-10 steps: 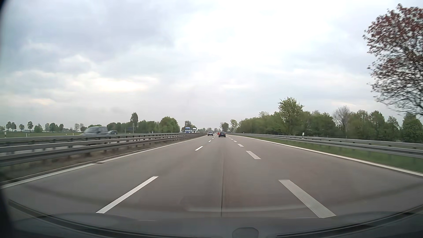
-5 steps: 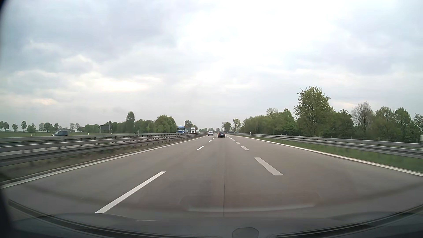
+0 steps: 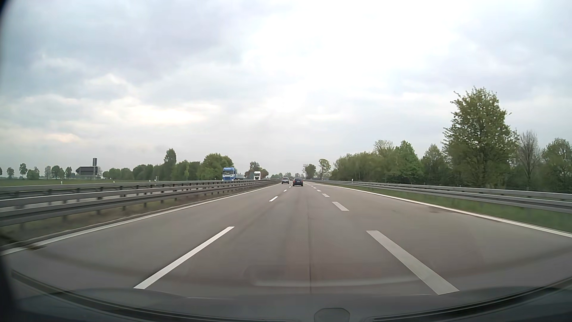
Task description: Follow the waypoints while adhering to traffic rules and regulations
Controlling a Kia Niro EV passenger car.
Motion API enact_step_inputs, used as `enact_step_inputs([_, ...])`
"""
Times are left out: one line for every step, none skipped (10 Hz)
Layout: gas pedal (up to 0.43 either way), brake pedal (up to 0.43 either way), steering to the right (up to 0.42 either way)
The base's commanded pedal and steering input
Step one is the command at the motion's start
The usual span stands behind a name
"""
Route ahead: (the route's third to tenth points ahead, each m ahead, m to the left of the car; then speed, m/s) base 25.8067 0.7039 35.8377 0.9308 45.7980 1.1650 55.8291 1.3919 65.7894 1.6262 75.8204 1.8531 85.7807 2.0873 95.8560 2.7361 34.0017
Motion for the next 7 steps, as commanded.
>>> enact_step_inputs([0.248, 0.000, -0.004])
enact_step_inputs([0.248, 0.000, -0.005])
enact_step_inputs([0.248, 0.000, -0.004])
enact_step_inputs([0.260, 0.000, -0.004])
enact_step_inputs([0.268, 0.000, -0.004])
enact_step_inputs([0.280, 0.000, -0.004])
enact_step_inputs([0.280, 0.000, -0.004])
